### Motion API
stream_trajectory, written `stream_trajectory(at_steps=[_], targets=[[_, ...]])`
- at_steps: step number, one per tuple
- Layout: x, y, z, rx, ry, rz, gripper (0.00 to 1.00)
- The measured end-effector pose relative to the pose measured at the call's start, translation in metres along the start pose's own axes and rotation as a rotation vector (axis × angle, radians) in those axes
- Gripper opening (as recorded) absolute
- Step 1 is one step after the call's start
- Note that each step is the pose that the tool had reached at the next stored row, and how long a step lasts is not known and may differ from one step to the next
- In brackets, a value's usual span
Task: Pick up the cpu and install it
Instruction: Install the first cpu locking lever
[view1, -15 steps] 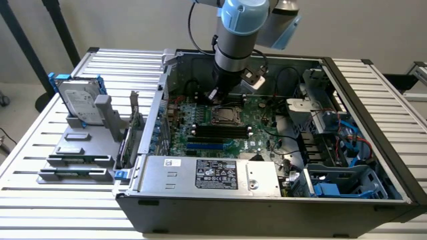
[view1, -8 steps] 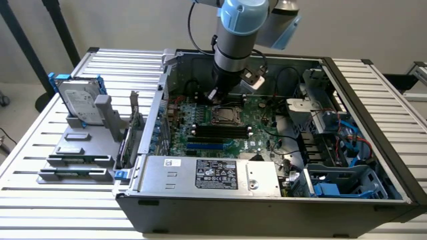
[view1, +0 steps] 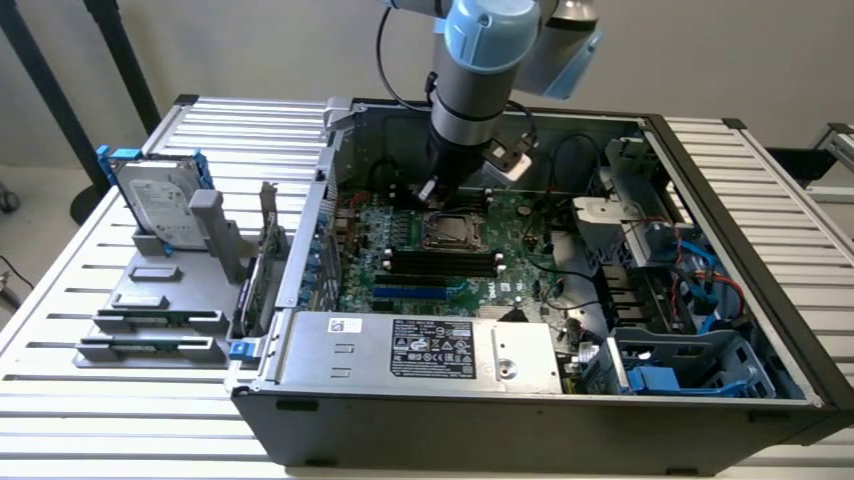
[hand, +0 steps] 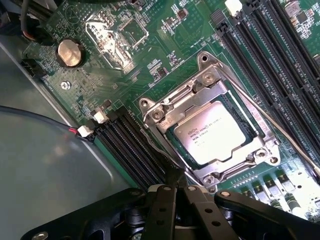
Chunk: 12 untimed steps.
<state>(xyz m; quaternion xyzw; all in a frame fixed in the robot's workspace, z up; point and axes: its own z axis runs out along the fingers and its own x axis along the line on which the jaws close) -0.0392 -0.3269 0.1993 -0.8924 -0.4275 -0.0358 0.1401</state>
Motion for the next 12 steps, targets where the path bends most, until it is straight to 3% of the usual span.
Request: stream_trajectory(at_steps=[12], targets=[[0.0032, 0.0048, 0.0016, 0.0004, -0.0001, 0.0, 0.11]])
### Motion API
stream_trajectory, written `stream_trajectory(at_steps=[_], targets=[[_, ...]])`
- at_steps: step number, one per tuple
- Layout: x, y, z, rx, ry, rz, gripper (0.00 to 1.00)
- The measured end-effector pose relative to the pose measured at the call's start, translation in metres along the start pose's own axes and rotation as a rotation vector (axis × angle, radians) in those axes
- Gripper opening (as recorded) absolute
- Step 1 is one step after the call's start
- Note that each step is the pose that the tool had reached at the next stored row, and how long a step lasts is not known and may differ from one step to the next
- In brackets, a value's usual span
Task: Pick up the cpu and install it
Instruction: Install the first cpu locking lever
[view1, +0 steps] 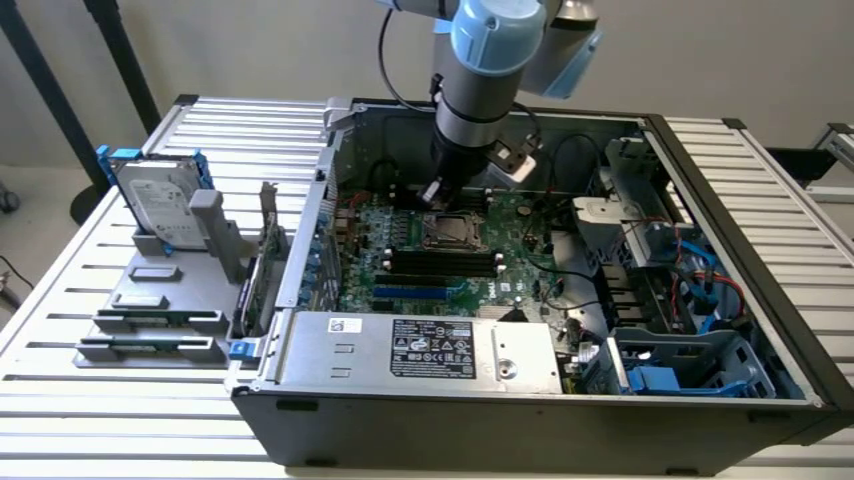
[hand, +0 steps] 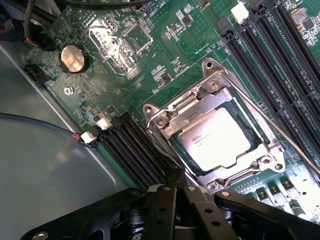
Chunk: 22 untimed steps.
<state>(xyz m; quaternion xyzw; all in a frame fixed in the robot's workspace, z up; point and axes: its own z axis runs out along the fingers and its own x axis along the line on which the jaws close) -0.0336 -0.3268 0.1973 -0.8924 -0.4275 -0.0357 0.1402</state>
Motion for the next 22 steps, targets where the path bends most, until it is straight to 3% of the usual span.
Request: stream_trajectory(at_steps=[22], targets=[[0.009, 0.0113, 0.0009, 0.0024, -0.0019, 0.001, 0.11]])
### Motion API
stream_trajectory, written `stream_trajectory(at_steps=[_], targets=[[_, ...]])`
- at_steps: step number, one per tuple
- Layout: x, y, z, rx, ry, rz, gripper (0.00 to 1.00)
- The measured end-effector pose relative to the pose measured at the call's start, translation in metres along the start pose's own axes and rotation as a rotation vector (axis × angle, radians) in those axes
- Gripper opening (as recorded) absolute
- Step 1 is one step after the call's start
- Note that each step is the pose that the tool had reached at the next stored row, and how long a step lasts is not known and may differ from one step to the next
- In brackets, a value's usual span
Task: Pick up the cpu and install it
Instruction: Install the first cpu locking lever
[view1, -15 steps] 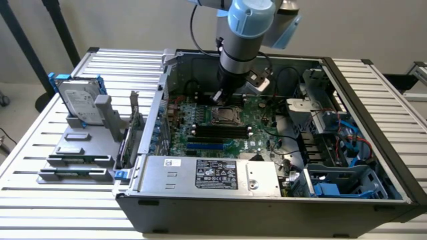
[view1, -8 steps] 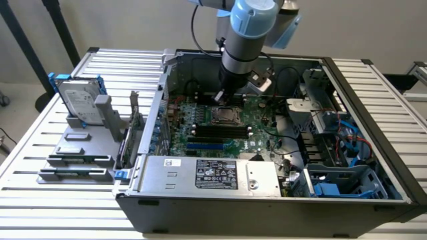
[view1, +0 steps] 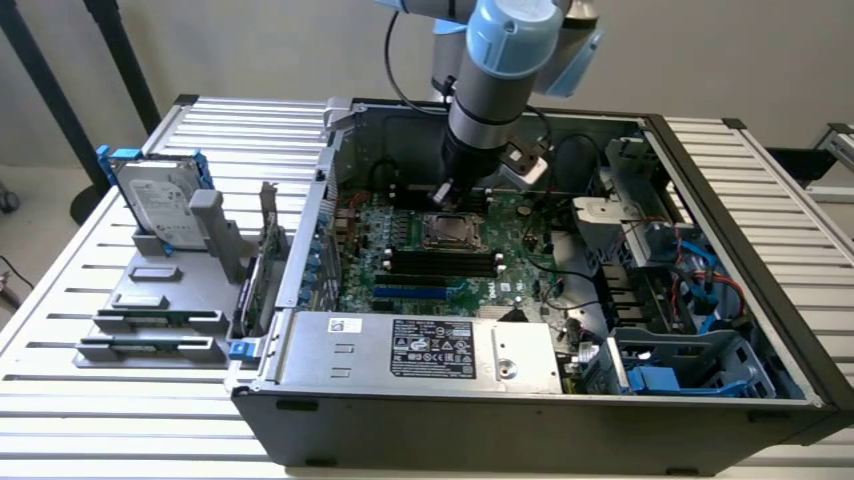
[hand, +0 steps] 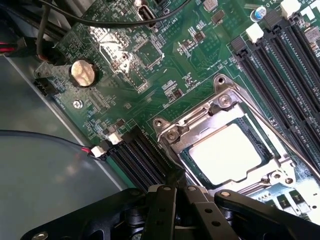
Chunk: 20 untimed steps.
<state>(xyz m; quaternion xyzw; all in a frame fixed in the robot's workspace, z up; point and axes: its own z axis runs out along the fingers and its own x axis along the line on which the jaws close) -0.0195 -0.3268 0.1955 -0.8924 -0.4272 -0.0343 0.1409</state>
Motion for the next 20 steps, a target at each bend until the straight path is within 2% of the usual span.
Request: stream_trajectory(at_steps=[5, 8, 20], targets=[[0.002, 0.0029, 0.0008, 0.0003, 0.0005, 0.0, 0.11], [0.003, 0.0047, 0.0012, 0.003, 0.0036, 0.0, 0.11], [0.002, 0.011, 0.0006, 0.0273, 0.0331, -0.002, 0.11]])
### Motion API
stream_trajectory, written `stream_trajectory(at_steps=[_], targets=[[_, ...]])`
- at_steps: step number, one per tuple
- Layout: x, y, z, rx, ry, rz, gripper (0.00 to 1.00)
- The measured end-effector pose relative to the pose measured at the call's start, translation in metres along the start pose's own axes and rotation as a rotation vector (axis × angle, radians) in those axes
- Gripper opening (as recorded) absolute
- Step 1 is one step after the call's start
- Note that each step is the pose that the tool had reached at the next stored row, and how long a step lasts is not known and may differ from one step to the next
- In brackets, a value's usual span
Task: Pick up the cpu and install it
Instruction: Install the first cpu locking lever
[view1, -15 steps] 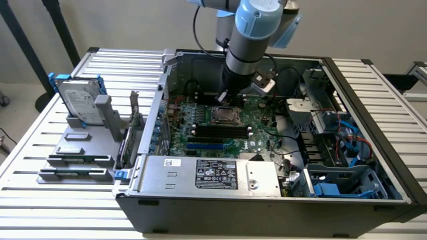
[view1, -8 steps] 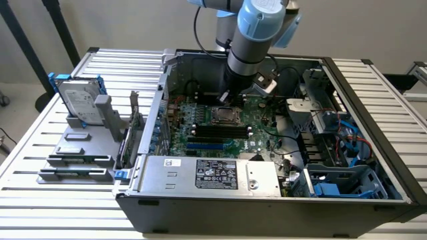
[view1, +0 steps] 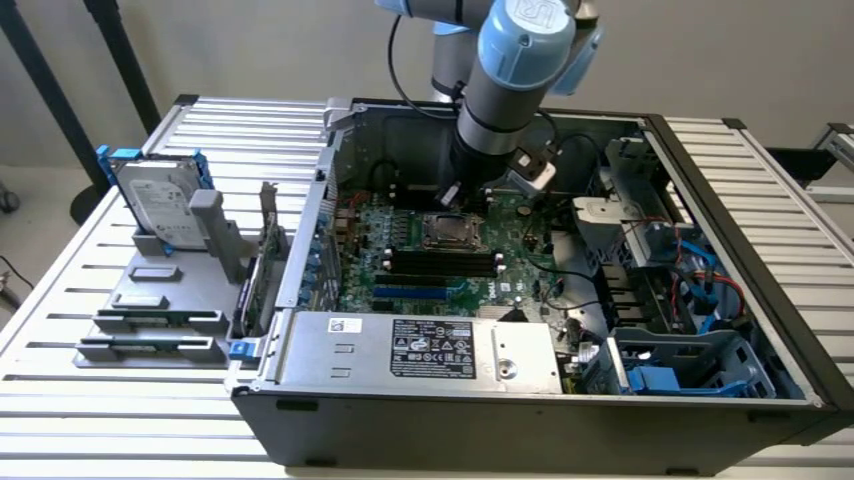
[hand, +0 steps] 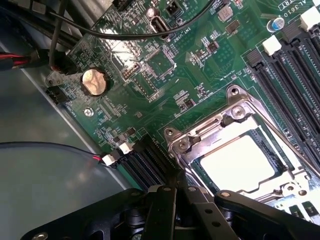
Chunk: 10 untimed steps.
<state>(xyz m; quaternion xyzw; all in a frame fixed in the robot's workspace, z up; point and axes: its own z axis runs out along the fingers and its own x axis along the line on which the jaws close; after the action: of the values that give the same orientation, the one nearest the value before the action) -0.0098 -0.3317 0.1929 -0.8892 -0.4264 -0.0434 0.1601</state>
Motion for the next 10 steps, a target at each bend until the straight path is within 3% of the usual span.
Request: stream_trajectory(at_steps=[10], targets=[[-0.003, 0.0041, -0.0002, 0.0093, 0.0111, -0.001, 0.11]])
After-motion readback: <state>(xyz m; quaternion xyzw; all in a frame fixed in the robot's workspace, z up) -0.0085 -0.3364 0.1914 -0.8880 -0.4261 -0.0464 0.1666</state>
